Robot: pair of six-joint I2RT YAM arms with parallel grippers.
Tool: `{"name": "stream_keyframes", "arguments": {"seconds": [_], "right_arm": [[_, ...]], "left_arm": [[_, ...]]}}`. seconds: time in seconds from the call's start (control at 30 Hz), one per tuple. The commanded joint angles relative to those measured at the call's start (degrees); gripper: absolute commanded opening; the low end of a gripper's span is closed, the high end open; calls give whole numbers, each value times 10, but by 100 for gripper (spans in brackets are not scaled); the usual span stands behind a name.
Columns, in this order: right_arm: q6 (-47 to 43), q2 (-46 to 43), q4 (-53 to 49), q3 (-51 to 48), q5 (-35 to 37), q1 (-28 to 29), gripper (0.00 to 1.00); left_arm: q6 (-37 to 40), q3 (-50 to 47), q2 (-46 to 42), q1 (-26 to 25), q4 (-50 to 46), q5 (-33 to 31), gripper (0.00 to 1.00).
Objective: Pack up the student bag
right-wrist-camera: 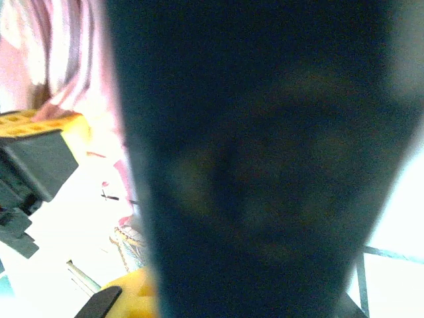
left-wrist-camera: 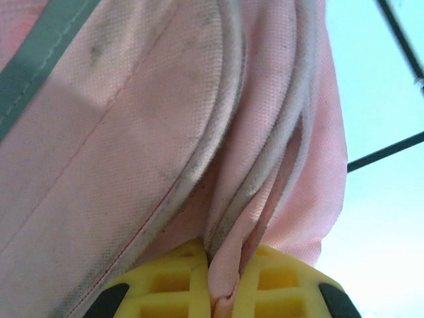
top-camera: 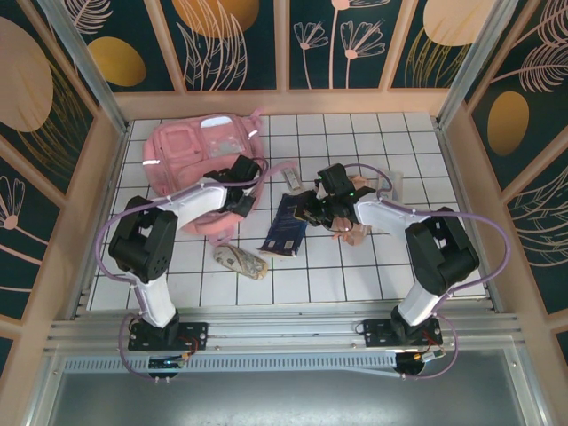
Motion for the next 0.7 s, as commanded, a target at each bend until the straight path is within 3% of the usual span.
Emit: {"name": "stream_keyframes", "arguments": {"seconds": [0.0, 0.23, 0.33, 0.47, 0.57, 0.67], "right_arm": [[-11, -25, -3, -3, 3, -3, 0], [-47, -100, 33, -8, -13, -3, 0], [-53, -130, 33, 5, -25, -17, 0], [-67, -161, -25, 35, -10, -35, 0], [-74, -190, -73, 33, 7, -58, 0], [-78, -217, -91, 9, 12, -85, 0]], "left_arm": [[-20, 80, -21, 4, -66, 43, 0], [-39, 157, -47, 4, -129, 119, 0], [-49, 156, -52, 4, -136, 153, 6], [-93, 149, -64, -2, -130, 244, 3], [-118, 140, -72, -39, -124, 252, 4], [-125, 120, -92, -50, -116, 232, 22]]}}
